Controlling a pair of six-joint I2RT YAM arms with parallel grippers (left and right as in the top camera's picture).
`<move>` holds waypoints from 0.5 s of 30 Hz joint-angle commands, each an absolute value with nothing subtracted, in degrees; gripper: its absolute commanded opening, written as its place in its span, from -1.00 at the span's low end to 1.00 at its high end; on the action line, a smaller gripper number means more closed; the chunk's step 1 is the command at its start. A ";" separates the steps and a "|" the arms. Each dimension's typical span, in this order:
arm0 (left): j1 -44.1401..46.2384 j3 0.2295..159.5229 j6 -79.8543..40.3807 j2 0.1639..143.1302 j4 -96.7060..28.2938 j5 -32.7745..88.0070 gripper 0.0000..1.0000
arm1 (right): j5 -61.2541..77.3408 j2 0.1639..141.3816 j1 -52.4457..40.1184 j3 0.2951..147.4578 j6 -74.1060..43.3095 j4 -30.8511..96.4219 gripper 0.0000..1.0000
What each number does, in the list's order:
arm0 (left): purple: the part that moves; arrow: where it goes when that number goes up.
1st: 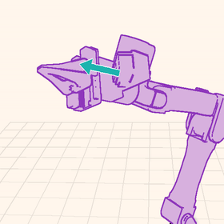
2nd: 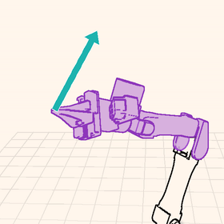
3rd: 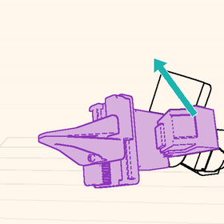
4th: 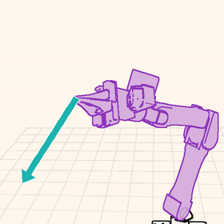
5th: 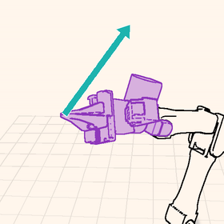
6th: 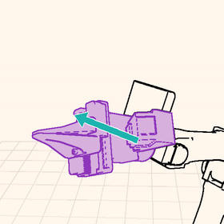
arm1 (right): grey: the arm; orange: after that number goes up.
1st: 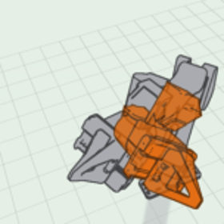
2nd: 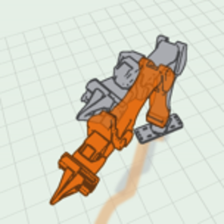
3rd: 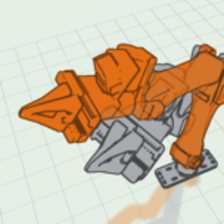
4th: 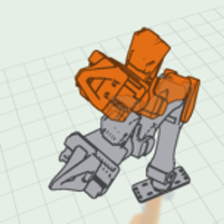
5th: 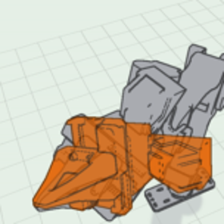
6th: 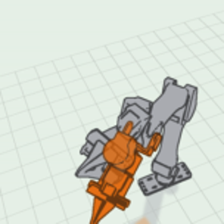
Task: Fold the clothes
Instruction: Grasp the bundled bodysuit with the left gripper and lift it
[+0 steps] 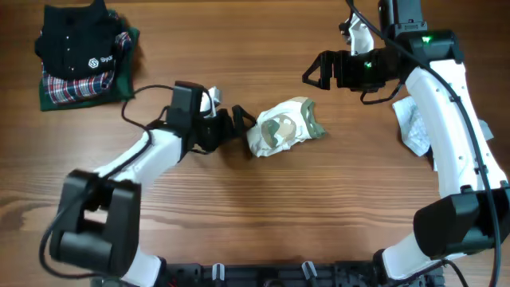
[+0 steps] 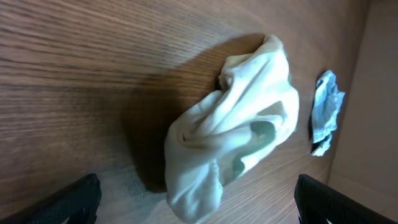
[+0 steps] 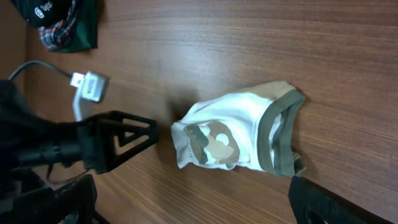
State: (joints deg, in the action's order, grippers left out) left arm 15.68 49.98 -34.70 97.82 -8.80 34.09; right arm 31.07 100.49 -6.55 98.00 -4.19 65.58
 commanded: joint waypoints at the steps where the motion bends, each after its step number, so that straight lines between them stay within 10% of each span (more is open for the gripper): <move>1: 19.07 49.36 -36.51 101.60 -5.80 31.70 1.00 | 31.97 100.49 -6.50 98.39 -3.18 65.43 0.99; 12: 30.94 49.36 -38.33 105.03 10.22 20.23 0.89 | 30.46 100.49 -5.87 98.39 -2.98 67.09 0.99; 15: 33.01 49.36 -41.06 105.03 15.11 18.20 -0.23 | 30.50 100.49 -3.51 98.41 -3.18 67.72 0.99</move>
